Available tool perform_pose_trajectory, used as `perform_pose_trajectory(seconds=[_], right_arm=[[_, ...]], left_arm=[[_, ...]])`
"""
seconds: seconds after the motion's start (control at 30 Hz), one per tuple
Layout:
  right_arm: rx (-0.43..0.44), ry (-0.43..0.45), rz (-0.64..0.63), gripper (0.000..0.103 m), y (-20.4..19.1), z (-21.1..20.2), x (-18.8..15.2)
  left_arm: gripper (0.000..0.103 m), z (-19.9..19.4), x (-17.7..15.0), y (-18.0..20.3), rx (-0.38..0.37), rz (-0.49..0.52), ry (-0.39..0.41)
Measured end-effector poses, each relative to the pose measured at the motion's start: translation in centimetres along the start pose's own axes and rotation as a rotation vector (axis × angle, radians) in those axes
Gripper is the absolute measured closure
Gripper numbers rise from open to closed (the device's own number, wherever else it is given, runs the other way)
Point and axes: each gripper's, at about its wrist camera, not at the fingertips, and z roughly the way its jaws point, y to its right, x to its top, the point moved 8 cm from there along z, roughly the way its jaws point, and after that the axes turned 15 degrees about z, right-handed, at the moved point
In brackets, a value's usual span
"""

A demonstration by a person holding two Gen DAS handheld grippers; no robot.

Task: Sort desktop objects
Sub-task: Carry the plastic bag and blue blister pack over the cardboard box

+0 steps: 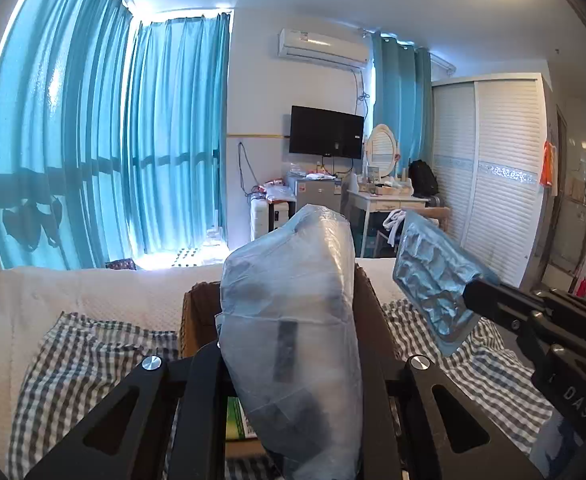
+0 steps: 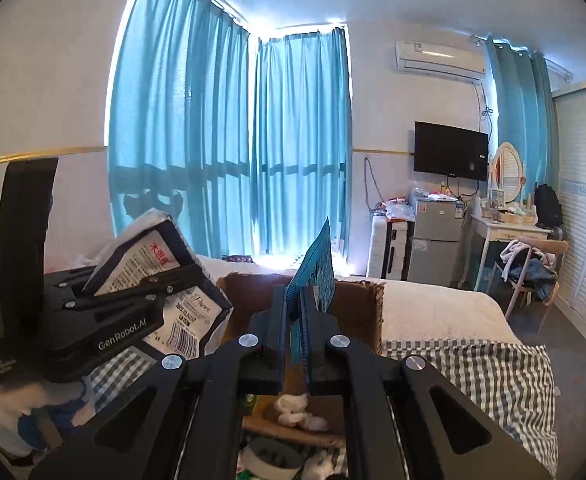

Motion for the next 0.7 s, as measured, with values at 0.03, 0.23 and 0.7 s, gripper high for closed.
perform_pose_trajectory(seconds=[0.03,0.23,0.7], right_arm=[[0.001,0.0,0.005,0.098,0.4,0.4,-0.1],[-0.005,-0.023,0.014,0.098,2.4,3.9,-2.4],[-0.062,-0.216,0.034,0.098,8.0,13.2,-9.7]], left_arm=[[0.087,0.6,0.0,-0.1,0.0,0.0,-0.002],[0.087,4.0,-2.5,-0.4,0.019,0.013,-0.027],[0.087,14.3,-10.4,2.1,-0.09,-0.002,-0.194]])
